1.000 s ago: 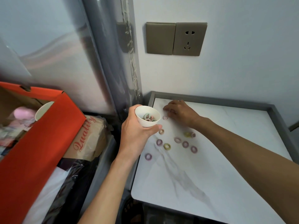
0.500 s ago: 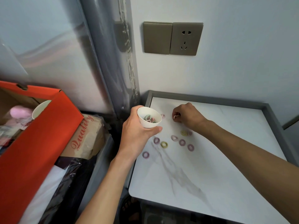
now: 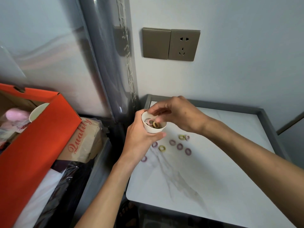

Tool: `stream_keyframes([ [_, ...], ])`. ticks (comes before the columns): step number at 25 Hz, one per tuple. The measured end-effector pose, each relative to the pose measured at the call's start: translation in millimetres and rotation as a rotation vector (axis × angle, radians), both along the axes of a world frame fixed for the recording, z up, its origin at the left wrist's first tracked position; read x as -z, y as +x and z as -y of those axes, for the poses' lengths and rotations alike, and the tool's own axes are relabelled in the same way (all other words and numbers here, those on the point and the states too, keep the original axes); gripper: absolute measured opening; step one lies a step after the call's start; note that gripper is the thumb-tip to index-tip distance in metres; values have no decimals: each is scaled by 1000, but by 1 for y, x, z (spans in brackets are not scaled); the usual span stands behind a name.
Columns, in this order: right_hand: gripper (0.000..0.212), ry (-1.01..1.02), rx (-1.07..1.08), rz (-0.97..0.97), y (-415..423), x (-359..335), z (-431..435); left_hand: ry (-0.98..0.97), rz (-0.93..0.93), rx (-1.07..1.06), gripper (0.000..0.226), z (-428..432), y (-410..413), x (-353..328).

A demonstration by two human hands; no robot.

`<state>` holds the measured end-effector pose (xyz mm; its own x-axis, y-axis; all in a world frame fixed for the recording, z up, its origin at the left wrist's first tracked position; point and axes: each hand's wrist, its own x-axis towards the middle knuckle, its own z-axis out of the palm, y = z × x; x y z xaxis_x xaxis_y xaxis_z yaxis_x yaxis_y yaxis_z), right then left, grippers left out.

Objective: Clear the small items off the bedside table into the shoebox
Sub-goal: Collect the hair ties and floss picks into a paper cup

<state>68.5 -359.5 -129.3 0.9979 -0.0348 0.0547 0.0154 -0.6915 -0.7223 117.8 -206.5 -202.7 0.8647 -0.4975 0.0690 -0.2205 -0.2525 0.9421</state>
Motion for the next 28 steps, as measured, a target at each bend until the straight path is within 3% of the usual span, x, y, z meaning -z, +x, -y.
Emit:
stream_keyframes([
  [4,20,57,312,152,-31,25,27,-11,22,-21,72,-2,-1,0],
  [6,24,-78,390,3,-54,55,39,-15,19,-35,72,-2,0,0],
  [9,51,-213,224,-322,-74,92,50,-9,17,-36,73,-1,0,-1],
  [11,58,-231,164,-334,-75,100,51,-3,19,-28,73,0,-1,0],
  [20,16,-240,296,-130,-82,106,52,12,9,-2,70,2,-6,0],
  [28,8,-352,329,-163,-78,109,49,20,-8,19,72,6,-9,2],
])
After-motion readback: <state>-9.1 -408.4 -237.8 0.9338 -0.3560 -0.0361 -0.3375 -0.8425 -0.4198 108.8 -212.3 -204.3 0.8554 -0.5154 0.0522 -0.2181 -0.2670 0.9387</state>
